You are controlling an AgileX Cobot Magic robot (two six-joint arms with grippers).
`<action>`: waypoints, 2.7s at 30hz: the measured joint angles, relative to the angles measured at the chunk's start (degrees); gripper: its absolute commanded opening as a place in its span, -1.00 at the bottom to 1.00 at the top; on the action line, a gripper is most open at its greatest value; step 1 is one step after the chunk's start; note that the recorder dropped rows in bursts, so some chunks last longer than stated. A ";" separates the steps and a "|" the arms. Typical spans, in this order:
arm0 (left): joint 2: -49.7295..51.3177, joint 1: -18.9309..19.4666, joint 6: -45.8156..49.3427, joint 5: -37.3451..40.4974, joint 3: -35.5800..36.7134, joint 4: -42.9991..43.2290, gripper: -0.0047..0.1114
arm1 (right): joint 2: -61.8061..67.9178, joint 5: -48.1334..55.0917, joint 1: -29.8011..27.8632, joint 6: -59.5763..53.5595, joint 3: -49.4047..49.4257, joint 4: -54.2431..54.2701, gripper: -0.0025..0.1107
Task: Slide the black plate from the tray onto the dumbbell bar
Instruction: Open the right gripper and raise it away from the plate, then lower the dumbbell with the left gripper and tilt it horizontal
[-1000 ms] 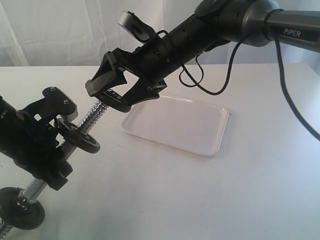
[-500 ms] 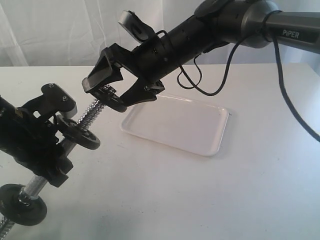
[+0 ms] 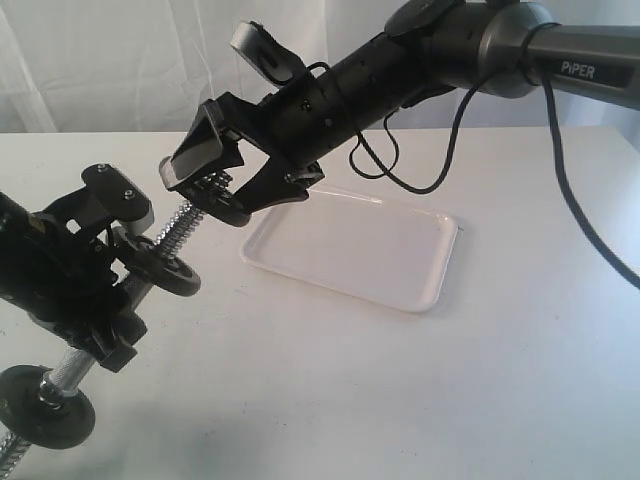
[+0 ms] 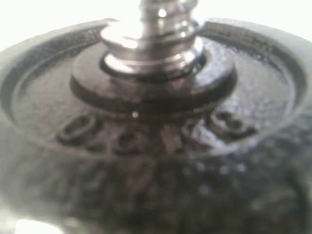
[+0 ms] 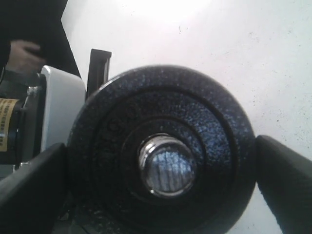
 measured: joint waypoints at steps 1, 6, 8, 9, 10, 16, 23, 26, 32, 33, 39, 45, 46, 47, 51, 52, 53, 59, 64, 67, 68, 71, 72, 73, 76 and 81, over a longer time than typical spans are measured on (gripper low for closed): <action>0.00 0.00 0.00 0.00 0.00 0.00 -0.92 | 0.00 0.00 0.00 0.00 0.00 0.00 0.64; 0.00 0.00 0.00 0.00 0.00 0.00 -0.92 | 0.00 0.00 0.00 0.00 0.00 0.00 0.64; 0.00 0.00 0.00 0.00 0.00 0.00 -0.92 | 0.00 0.00 0.00 -0.13 0.00 0.00 0.64; 0.00 0.00 0.00 0.00 0.00 0.00 -0.92 | 0.00 0.00 0.00 -0.35 0.00 0.00 0.64; 0.00 0.00 0.00 0.00 0.00 0.00 -0.92 | 0.00 0.00 0.00 -0.35 0.00 0.00 0.64; 0.00 0.00 0.21 0.00 0.00 0.00 -0.92 | 0.00 -0.72 0.00 -0.47 0.00 1.00 0.91; 0.00 -0.49 1.46 0.48 0.00 -0.59 -0.92 | -0.41 -2.56 0.00 -0.59 0.00 4.66 0.90; 0.50 -0.60 1.60 0.16 0.00 -0.82 -0.92 | -1.68 -0.93 0.12 -0.59 0.00 7.58 0.90; 0.95 -0.50 1.50 0.69 0.04 0.58 -0.92 | -4.09 0.10 -1.61 -0.59 -0.13 8.55 0.90; 0.95 -0.50 1.50 0.69 0.04 0.46 -0.92 | -4.56 0.10 -2.41 -0.59 -0.13 8.55 0.90; 0.95 -0.50 1.60 -0.17 0.04 -0.20 -0.92 | -7.51 -0.11 -6.85 -0.59 -0.13 7.40 0.90; 1.05 -0.50 1.49 -1.17 0.04 -0.09 -0.92 | -10.64 -0.01 -7.32 0.11 -0.13 1.57 0.60; 1.05 -0.50 1.49 -1.31 0.04 -0.09 -0.92 | -11.28 -0.01 -7.32 0.11 -0.13 0.14 0.44; 1.05 -0.50 1.49 -1.41 0.04 -0.09 -0.92 | -11.97 0.10 -7.32 0.11 -0.13 -1.47 0.28; 1.05 -0.50 0.88 -2.42 0.04 -0.09 -0.92 | -14.45 0.10 -7.32 2.27 -0.13 -9.20 -0.52; 1.05 -0.50 0.59 -2.72 0.04 -0.09 -0.92 | -15.08 0.16 -7.32 3.21 -0.13 -11.19 -0.69; 1.05 -0.50 0.19 -3.07 0.04 -0.09 -0.92 | -15.58 0.16 -7.32 3.97 -0.13 -13.06 -0.81; 1.05 -0.50 -2.23 -4.56 0.04 -0.09 -0.92 | -18.16 0.31 -7.58 8.17 -0.13 -19.24 -0.96; 2.01 -0.50 -2.78 -5.55 0.04 -0.09 -0.92 | -20.84 0.31 -7.68 10.90 -0.13 -19.89 -0.96; 4.45 -0.50 -3.18 -5.64 -1.66 0.39 -0.92 | -23.06 0.31 -7.68 12.16 -0.13 -19.89 -0.96; 5.63 -0.50 -3.26 -5.64 -2.62 0.61 -0.92 | -23.71 0.42 -7.68 12.43 -0.13 -19.89 -0.96; 9.40 -0.50 -3.42 -6.04 -6.09 1.46 -0.92 | -26.14 0.37 -7.68 12.67 -0.13 -20.02 -0.96; 10.53 -0.37 -3.42 -6.26 -7.34 1.59 -0.92 | -27.10 0.37 -7.68 12.98 -0.01 -20.03 -0.96; 11.38 -0.20 -3.42 -6.58 -8.39 1.68 -0.92 | -28.05 0.45 -7.68 13.24 0.07 -20.33 -0.96; 13.75 0.88 -3.42 -7.24 -11.89 1.55 -0.92 | -31.19 0.45 -7.68 13.92 0.71 -21.19 -0.96; 18.03 5.27 -3.42 -7.96 -18.81 1.59 -0.92 | -37.76 0.51 -7.68 14.11 3.55 -22.31 -0.96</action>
